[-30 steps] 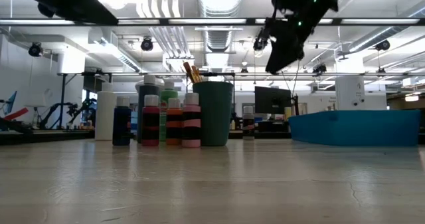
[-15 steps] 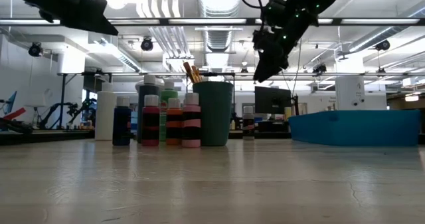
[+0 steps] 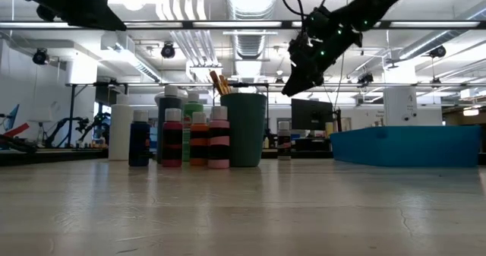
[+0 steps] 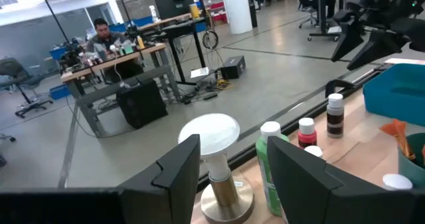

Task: Pick & Place Paint Supplies
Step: Put the gray paint bottle into blue bin

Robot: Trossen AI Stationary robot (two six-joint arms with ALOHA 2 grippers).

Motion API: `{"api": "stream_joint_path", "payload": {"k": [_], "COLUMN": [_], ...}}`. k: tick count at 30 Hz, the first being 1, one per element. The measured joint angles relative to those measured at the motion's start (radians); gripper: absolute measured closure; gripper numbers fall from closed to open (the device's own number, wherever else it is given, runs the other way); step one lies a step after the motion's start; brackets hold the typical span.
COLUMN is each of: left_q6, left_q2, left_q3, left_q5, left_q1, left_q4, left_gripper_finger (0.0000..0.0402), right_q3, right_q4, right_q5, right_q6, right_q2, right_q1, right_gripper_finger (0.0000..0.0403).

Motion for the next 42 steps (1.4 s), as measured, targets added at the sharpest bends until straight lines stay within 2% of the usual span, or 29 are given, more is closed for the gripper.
{"api": "stream_joint_path", "payload": {"k": [2,7,18,25,31,36,42], "left_q6": [0.000,0.000,-0.002,-0.005,-0.005,-0.004,-0.001], "left_q2": [0.000,-0.001,-0.001,-0.001,-0.001,-0.001,-0.001], "left_q3": [0.000,0.000,0.000,-0.001,-0.001,-0.001,-0.001], "left_q5": [-0.001,-0.001,0.002,0.025,0.048,0.080,0.080], "left_q1": [0.000,0.001,0.004,0.006,0.006,0.006,0.006], "left_q4": [0.000,0.000,0.000,0.000,-0.005,-0.018,-0.020], "left_gripper_finger": [0.0220,0.0220,0.0220,0.0220,0.0220,0.0220,0.0220], "right_q3": [-0.027,-0.024,-0.064,0.147,0.348,0.502,0.609], "right_q4": [0.032,-0.004,-0.057,-0.325,-0.497,-0.662,-0.753], "right_q5": [-0.035,-0.042,-0.055,-0.050,-0.049,-0.048,-0.049], "right_q6": [0.023,0.066,-0.127,-0.227,-0.243,-0.249,-0.248], "right_q2": [0.000,0.000,0.029,0.127,0.248,0.370,0.447], "right_q1": [-0.023,-0.063,-0.059,-0.059,-0.059,-0.059,-0.054], "right_gripper_finger": [0.0169,0.0166,0.0140,0.0155,0.0167,0.0153,0.0132]}}
